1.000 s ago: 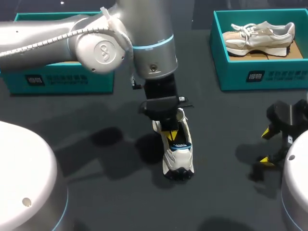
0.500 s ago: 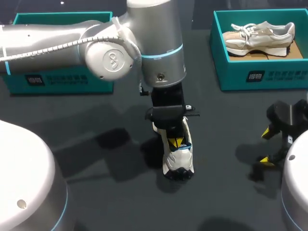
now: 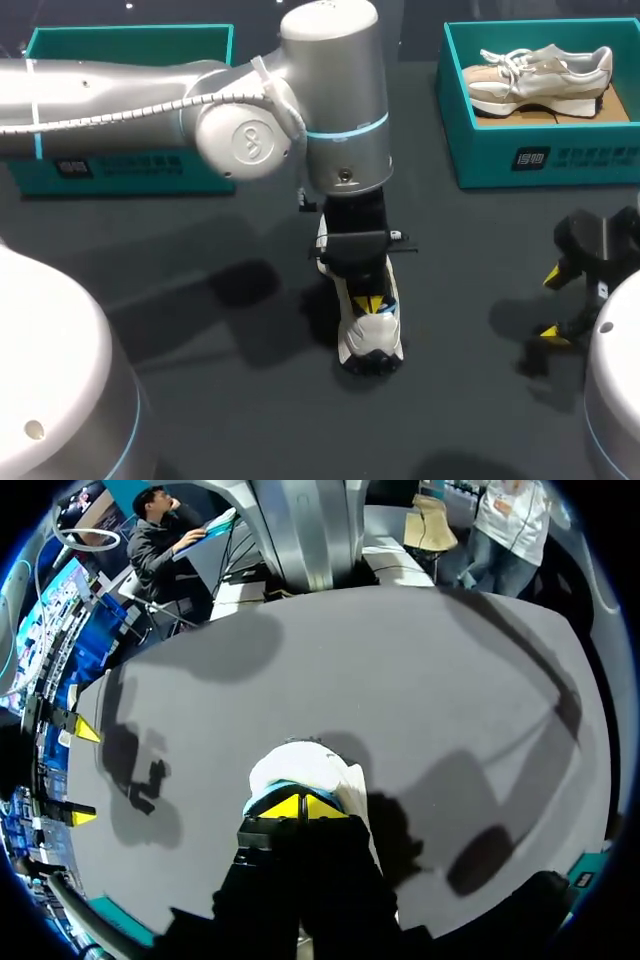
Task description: Take the shoe out of the shoebox, open the shoe tongue, remove and reinsert the insole, then place the shoe into the shoebox
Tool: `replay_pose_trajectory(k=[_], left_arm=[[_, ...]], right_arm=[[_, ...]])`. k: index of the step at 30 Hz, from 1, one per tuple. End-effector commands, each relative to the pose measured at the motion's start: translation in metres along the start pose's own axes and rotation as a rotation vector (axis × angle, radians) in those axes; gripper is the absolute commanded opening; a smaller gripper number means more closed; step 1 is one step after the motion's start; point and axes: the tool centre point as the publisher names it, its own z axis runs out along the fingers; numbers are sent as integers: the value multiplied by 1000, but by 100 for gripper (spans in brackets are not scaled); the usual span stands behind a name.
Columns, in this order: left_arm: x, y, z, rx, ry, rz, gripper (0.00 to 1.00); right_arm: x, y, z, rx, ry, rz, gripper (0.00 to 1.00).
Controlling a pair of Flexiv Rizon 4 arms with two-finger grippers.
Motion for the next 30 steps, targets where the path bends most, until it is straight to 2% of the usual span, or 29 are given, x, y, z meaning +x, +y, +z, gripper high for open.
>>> replay_pose_trajectory(k=[1,6,13,18,22,27,30], left_arm=[[-3,11,10,20,8,-8,0],[1,17,19,34,24,-29,0],[-1,16,11,44,-8,-18,0],[-4,18,40,58,29,-12,0],[-1,29,58,40,31,-38,0],[5,43,70,15,41,-54,0],[9,48,72,-36,66,-68,0]], right_arm=[[2,0,-1,1,-3,0,100],[2,0,-1,1,-3,0,100],[2,0,-1,1,-3,0,100],[2,0,-1,1,-3,0,100],[2,0,-1,1,-3,0,100],[2,0,-1,1,-3,0,100],[2,0,-1,1,-3,0,100]])
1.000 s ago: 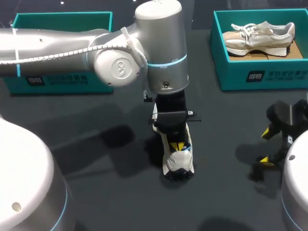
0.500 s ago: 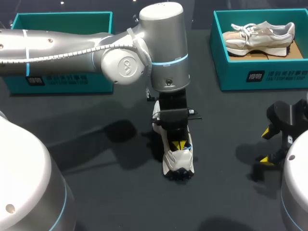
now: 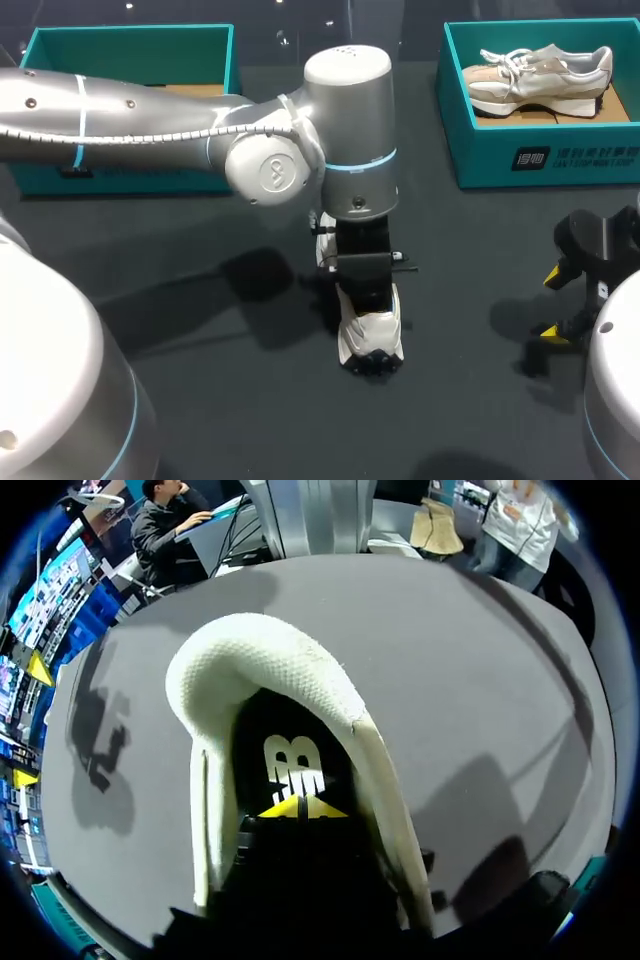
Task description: Take the shoe out of the shoebox, open the shoe tongue, remove and reinsert the insole, then place the shoe into the shoebox
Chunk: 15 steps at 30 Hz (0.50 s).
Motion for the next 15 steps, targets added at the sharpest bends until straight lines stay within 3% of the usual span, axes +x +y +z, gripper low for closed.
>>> replay_pose_trajectory(k=[1,7,12,15], left_arm=[[1,8,10,-60,31,-14,0],[10,24,0,-187,53,-70,0],[15,22,-30,-197,8,-106,0],[10,9,-45,-160,-25,-107,0]], right_arm=[[2,0,-1,1,-3,0,100],[2,0,-1,1,-3,0,100],[2,0,-1,1,-3,0,100],[2,0,-1,1,-3,0,100]])
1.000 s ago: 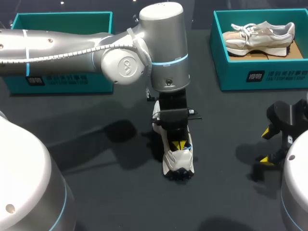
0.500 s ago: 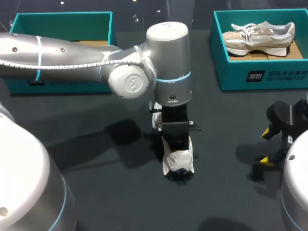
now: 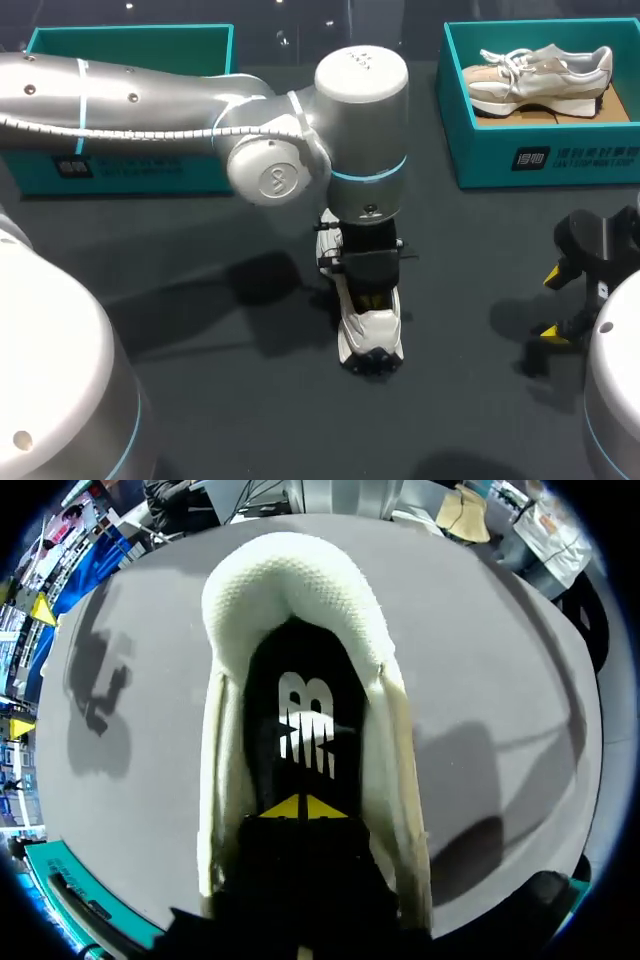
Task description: Take the shoe out of the shoebox, open the shoe tongue, remove and reinsert the insole, then place the shoe into the shoebox
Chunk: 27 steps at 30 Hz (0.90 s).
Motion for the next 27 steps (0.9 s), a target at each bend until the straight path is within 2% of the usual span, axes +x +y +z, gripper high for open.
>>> replay_pose_trajectory(k=[1,6,8,10,15,20,24,27], left_arm=[[9,-12,-29,45,-45,0,0],[0,-33,-42,129,-55,6,0],[-2,-39,-42,119,-46,0,0],[-4,-42,-39,160,-40,-2,0],[-5,-46,-16,219,-4,-3,0],[2,-51,10,235,-2,-10,0],[7,-43,30,231,8,-40,0],[13,-37,34,202,6,-45,0]], right_arm=[[2,0,-1,1,-3,0,100],[2,0,-1,1,-3,0,100],[2,0,-1,1,-3,0,100],[2,0,-1,1,-3,0,100],[2,0,-1,1,-3,0,100],[2,0,-1,1,-3,0,100],[2,0,-1,1,-3,0,100],[2,0,-1,1,-3,0,100]])
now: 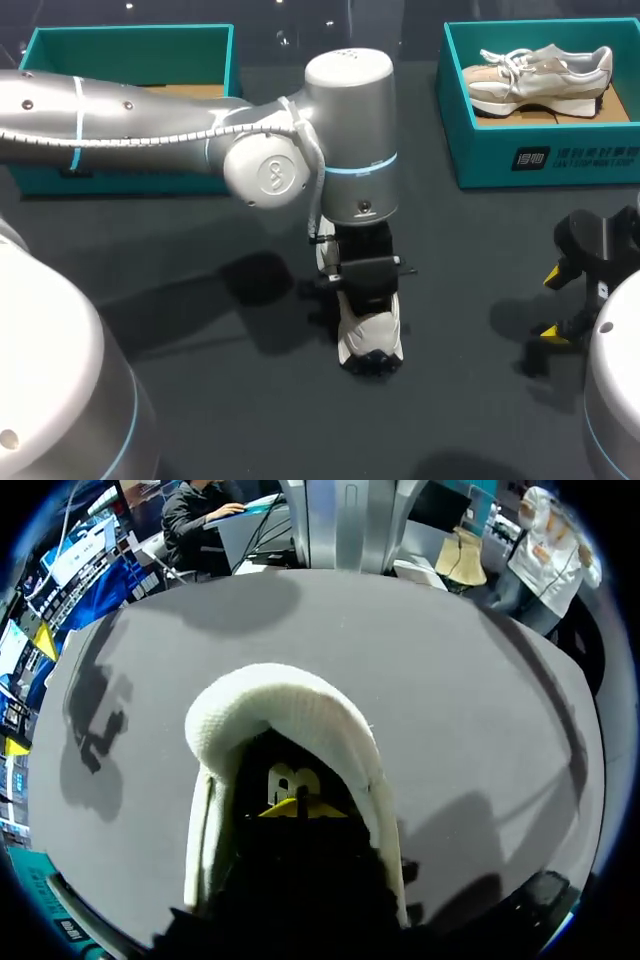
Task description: Take the shoe out of the shoebox, open the shoe tongue, remove and reinsert the insole, then place the shoe into the shoebox
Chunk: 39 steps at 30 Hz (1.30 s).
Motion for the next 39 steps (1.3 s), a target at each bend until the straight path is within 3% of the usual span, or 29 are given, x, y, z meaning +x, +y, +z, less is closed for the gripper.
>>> replay_pose_trajectory(k=[1,8,14,19,26,32,39], left_arm=[[5,12,13,-44,-9,-1,0],[14,34,6,-168,-5,-24,0],[16,40,-12,-200,-19,-35,0],[11,24,-32,-186,-49,-3,0],[-5,-18,-54,-133,-74,64,0],[-8,-37,-34,-72,-25,67,0],[-4,-18,14,-3,11,39,0]], right_arm=[[2,0,-1,1,-3,0,100],[2,0,-1,1,-3,0,100],[2,0,-1,1,-3,0,100],[2,0,-1,1,-3,0,100],[2,0,-1,1,-3,0,100],[2,0,-1,1,-3,0,100],[2,0,-1,1,-3,0,100]])
